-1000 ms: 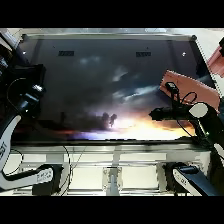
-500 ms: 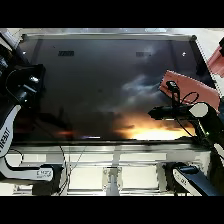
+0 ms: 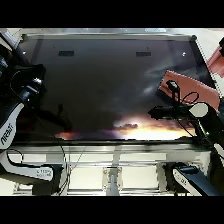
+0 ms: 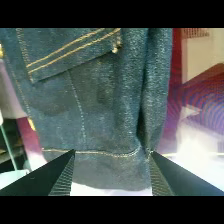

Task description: Fold the clothes and pants, and hang the long-sleeved shirts on hangers.

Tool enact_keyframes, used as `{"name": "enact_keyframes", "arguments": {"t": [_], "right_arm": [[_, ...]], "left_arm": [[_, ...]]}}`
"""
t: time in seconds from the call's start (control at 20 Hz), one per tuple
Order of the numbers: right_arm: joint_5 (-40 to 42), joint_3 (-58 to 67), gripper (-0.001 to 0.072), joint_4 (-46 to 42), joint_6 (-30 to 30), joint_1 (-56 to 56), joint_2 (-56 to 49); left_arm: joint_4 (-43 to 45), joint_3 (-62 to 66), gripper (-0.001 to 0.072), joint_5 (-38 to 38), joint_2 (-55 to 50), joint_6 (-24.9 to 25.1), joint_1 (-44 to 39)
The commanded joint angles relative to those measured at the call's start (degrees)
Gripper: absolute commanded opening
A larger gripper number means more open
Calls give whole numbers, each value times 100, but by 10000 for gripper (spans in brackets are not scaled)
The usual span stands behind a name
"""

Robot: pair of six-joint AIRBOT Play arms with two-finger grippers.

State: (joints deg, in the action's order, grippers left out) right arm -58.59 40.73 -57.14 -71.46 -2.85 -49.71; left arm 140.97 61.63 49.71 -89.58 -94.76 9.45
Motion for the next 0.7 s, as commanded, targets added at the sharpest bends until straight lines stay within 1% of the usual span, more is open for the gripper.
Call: {"name": "enact_keyframes", "arguments": {"t": [0.0,0.4,0.45,0.5,0.6,0.65], "right_arm": [[11,-2,15,11,-4,-4,4],[13,-2,15,111,-4,-4,4],[13,-2,15,111,-4,-4,4],[15,-2,15,111,-4,-4,4],[13,-2,15,116,-4,-4,4],[15,-2,15,127,-4,-4,4]], "left_arm": [[2,7,479,-118,-96,-7,37],[13,7,462,-354,-107,-44,358],[22,7,357,-356,-107,-44,391],[24,7,298,-369,-107,-44,422],[24,7,228,-372,-109,-44,459],[24,7,228,-369,-109,-42,470]]}}
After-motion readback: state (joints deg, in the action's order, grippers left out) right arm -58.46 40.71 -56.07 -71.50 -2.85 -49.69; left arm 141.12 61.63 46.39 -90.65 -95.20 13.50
